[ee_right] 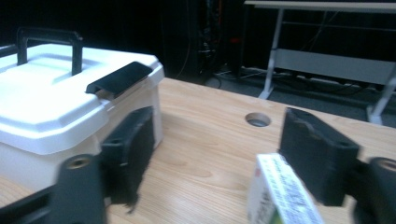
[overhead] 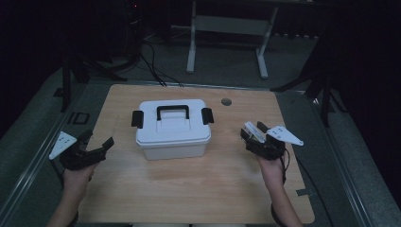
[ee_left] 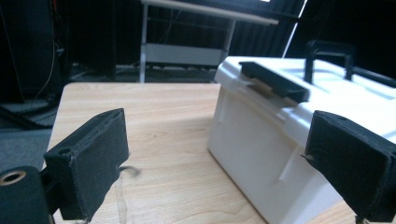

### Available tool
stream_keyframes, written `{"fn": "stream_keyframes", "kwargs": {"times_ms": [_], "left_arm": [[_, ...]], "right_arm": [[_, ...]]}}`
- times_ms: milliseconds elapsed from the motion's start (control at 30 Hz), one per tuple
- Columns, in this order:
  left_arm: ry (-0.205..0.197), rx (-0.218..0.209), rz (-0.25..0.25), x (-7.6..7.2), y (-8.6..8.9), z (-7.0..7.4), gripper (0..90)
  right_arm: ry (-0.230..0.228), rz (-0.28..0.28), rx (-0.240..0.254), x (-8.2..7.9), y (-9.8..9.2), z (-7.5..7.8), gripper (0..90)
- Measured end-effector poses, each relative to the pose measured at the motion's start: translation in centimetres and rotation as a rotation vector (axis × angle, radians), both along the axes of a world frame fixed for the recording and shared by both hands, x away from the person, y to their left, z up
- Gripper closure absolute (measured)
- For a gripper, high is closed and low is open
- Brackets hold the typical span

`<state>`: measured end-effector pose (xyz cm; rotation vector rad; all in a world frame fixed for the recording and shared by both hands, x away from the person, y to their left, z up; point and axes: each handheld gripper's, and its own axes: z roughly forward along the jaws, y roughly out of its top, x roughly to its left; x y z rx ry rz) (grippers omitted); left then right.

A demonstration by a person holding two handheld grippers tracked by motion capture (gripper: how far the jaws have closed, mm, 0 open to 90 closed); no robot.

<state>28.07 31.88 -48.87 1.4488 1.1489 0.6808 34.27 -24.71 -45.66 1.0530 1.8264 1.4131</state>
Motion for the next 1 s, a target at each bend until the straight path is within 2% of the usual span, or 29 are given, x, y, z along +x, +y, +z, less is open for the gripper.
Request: {"fn": "stream_keyframes", "kwargs": {"times_ms": [33,100,167,300,367,400,467,500,567,733,767,800,867,900,1000], "left_arm": [[0.010,0.002,-0.002,0.3,0.0,-0.2,7.0],[0.026,0.019,0.009,0.8,-0.3,-0.6,15.0],[0.050,0.023,-0.017,1.3,-0.5,-1.1,17.3],[0.080,0.050,-0.071,2.2,-1.2,-2.0,33.5],[0.085,0.071,-0.096,2.6,-1.6,-2.5,43.7],[0.097,0.089,-0.090,2.8,-1.9,-2.7,45.9],[0.114,0.074,-0.101,3.2,-2.0,-3.2,51.6],[0.121,0.080,-0.095,3.4,-2.1,-3.4,56.2],[0.134,0.064,-0.109,3.8,-2.3,-3.9,66.2],[0.157,0.086,-0.148,4.4,-3.3,-4.7,83.0],[0.159,0.103,-0.139,4.6,-3.6,-4.8,83.2],[0.161,0.100,-0.152,4.7,-3.9,-4.9,86.5],[0.161,0.115,-0.161,4.9,-4.3,-5.0,86.7],[0.159,0.105,-0.179,5.1,-4.5,-5.1,90.0],[0.152,0.107,-0.212,5.3,-5.1,-5.2,90.0]], "right_arm": [[0.006,0.006,-0.002,0.2,0.4,-0.2,30.3],[0.016,0.020,-0.011,0.5,1.2,-0.6,36.3],[0.023,0.035,-0.025,0.9,2.0,-1.0,40.3],[0.059,0.068,-0.013,1.7,3.5,-2.0,50.5],[0.073,0.080,-0.022,2.1,4.3,-2.5,56.3],[0.079,0.087,-0.025,2.3,4.7,-2.8,58.4],[0.089,0.095,-0.037,2.7,5.4,-3.4,63.5],[0.096,0.101,-0.037,2.9,5.8,-3.6,65.2],[0.115,0.115,-0.040,3.4,6.5,-4.2,72.0],[0.151,0.141,-0.074,4.2,8.0,-5.7,88.9],[0.160,0.147,-0.083,4.3,8.2,-6.0,89.7],[0.169,0.148,-0.088,4.5,8.5,-6.3,89.8],[0.177,0.153,-0.084,4.7,8.8,-6.9,89.9],[0.182,0.147,-0.084,4.8,8.9,-7.1,89.9],[0.198,0.148,-0.059,5.0,9.2,-7.5,90.0]]}}
